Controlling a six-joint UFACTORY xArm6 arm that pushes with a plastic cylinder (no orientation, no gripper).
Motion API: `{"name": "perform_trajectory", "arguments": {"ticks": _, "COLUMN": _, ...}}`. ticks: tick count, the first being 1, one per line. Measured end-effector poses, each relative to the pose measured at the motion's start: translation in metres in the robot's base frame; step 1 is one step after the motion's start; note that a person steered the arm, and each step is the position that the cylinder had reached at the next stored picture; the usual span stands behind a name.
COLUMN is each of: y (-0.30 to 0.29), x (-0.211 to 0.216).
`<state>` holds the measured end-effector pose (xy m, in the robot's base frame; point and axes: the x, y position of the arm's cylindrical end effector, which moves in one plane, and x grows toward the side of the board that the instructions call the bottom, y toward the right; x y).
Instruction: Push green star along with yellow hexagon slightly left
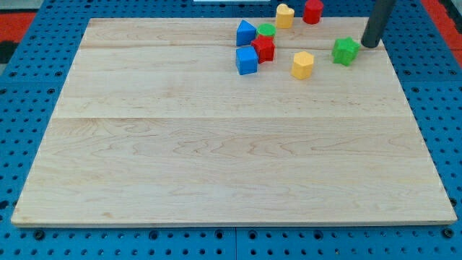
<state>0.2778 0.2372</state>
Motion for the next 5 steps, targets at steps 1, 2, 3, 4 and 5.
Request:
{"name": "perform_trajectory", "arguments": {"ticks": 1, "y": -0.058, "x": 0.037}}
{"name": "perform_trajectory", "arguments": {"ticks": 2, "y": -0.105, "x": 0.057}}
{"name": "perform_trajectory", "arguments": {"ticks": 3, "y": -0.151, "x": 0.070}}
{"name": "perform_trajectory", "arguments": {"ticks": 4, "y": -0.195, "x": 0.078}}
{"name": "perform_trajectory", "arguments": {"ticks": 5, "y": -0.228, "x": 0.081}}
